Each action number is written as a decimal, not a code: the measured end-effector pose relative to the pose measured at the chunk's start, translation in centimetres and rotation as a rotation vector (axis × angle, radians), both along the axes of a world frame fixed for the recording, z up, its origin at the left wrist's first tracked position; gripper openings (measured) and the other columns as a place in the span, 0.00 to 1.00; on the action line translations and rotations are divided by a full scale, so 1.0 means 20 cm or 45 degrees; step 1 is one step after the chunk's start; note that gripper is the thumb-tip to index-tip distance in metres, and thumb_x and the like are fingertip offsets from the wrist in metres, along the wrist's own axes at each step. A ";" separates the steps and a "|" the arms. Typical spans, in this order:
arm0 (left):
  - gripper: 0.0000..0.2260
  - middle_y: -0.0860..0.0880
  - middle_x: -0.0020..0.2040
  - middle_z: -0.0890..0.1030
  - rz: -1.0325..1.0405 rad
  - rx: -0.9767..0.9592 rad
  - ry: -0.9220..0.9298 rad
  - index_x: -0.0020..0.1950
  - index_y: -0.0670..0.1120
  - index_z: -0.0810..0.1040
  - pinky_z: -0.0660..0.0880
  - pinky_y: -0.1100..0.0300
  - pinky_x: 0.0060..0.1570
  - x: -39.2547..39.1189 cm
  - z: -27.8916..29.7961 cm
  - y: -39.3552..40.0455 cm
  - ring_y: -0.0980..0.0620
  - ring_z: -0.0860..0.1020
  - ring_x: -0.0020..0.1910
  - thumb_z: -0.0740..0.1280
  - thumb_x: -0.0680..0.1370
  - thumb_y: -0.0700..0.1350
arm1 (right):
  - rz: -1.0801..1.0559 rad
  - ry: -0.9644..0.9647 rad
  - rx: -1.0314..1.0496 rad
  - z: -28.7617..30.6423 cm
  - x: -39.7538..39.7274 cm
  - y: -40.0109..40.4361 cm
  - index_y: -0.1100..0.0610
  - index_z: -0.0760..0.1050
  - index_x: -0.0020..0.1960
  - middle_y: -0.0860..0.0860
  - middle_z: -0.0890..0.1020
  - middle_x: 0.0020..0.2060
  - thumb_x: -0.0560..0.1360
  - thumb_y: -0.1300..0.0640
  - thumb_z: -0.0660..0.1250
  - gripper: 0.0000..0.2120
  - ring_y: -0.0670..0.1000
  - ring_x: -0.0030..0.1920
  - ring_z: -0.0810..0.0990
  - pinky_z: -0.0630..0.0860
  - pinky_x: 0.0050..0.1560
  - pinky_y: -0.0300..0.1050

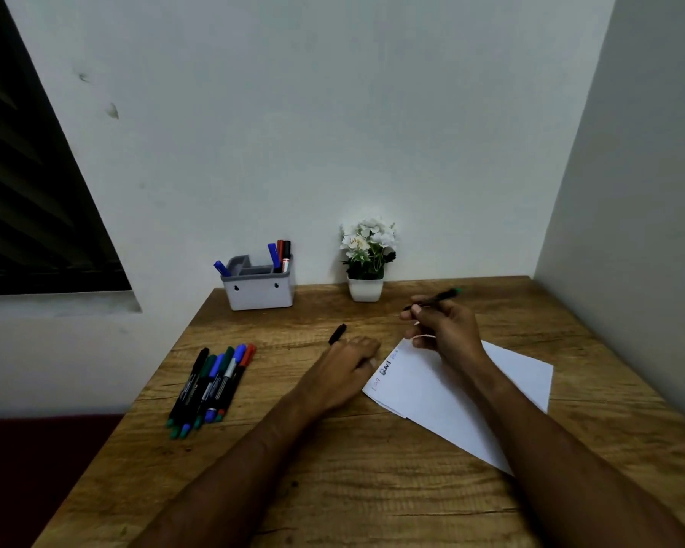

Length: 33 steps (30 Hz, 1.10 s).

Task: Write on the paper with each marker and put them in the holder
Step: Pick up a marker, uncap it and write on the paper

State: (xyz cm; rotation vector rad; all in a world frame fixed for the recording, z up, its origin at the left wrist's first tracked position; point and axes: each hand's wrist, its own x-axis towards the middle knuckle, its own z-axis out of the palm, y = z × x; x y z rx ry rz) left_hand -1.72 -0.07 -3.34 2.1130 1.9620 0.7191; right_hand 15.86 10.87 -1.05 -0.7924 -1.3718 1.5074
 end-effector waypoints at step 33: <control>0.24 0.54 0.81 0.51 -0.188 -0.066 0.229 0.81 0.51 0.52 0.36 0.67 0.73 -0.03 -0.09 0.00 0.63 0.44 0.77 0.54 0.85 0.46 | -0.006 -0.642 0.542 -0.11 0.01 0.09 0.62 0.86 0.44 0.52 0.87 0.38 0.71 0.70 0.71 0.07 0.42 0.40 0.84 0.79 0.41 0.36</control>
